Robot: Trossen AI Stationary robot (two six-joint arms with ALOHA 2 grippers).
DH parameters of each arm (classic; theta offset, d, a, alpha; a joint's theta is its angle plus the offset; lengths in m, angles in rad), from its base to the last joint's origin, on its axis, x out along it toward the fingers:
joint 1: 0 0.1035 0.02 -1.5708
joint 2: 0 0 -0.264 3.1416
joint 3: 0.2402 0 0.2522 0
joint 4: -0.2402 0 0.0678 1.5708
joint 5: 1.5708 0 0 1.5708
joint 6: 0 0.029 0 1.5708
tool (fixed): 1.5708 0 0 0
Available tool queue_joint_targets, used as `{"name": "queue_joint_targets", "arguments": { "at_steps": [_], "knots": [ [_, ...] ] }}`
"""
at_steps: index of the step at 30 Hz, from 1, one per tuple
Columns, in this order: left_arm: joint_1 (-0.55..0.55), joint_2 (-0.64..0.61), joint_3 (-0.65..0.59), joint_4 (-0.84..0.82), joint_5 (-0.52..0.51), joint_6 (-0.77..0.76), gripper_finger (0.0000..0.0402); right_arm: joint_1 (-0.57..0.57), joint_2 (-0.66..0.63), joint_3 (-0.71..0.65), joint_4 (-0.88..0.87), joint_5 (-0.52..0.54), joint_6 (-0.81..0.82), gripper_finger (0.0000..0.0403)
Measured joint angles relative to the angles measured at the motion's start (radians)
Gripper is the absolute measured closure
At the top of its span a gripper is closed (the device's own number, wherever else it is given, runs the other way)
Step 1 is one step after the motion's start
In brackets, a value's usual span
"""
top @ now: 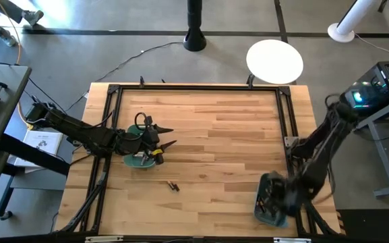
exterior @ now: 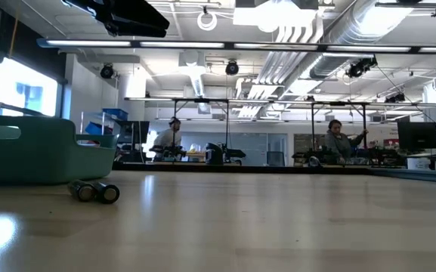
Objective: Sort batteries
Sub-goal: Put the black battery into the blue bin
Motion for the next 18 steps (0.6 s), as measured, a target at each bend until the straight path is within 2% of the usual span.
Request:
{"name": "queue_joint_targets", "arguments": {
  "at_steps": [3,6,18],
  "knots": [
    [0.0,0.0,0.0,0.0,-0.001,-0.004,0.0202,0.058,0.09,0.0,0.001,-0.039,0.128,0.0386],
    [0.0,0.0,0.0,0.0,-0.001,-0.004,0.0202,0.075,0.15,0.0,0.009,-0.044,0.183,0.0386],
    [0.0,0.0,0.0,0.0,-0.001,-0.006,0.0202,0.038,0.228,0.0,0.031,-0.048,0.125,0.0377]
  ]
}}
